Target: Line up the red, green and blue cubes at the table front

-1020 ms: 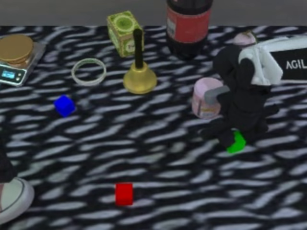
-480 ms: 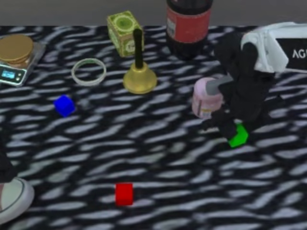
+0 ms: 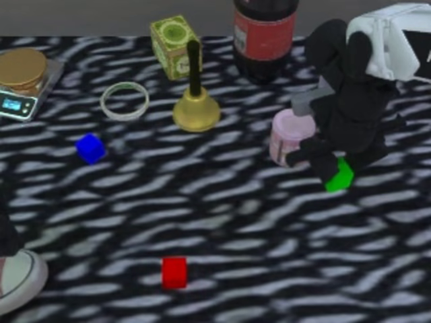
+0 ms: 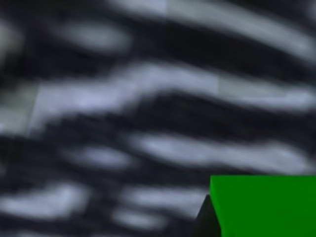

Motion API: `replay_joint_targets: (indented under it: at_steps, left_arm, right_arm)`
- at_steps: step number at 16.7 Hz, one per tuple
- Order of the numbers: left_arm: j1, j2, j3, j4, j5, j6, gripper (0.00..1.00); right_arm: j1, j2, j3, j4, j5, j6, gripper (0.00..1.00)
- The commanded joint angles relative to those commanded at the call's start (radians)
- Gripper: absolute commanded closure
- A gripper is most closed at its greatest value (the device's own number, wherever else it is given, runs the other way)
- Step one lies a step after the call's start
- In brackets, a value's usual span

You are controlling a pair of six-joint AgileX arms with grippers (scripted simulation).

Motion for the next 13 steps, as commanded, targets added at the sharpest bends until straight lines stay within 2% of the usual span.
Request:
replay_joint_targets:
  at_steps: [2, 5, 13]
  left_arm:
    - [0.000, 0.000, 0.000, 0.000, 0.000, 0.000, 0.00]
    - [0.000, 0.000, 0.000, 0.000, 0.000, 0.000, 0.00]
    - [0.000, 0.000, 0.000, 0.000, 0.000, 0.000, 0.00]
  right_arm:
    - [0.010, 0.001, 0.002, -0.002, 0.000, 0.014, 1.00]
    - [0.072, 0.001, 0.007, -0.014, 0.003, 0.112, 1.00]
    - [0.356, -0.033, -0.004, -0.057, 0.011, 0.642, 1.00]
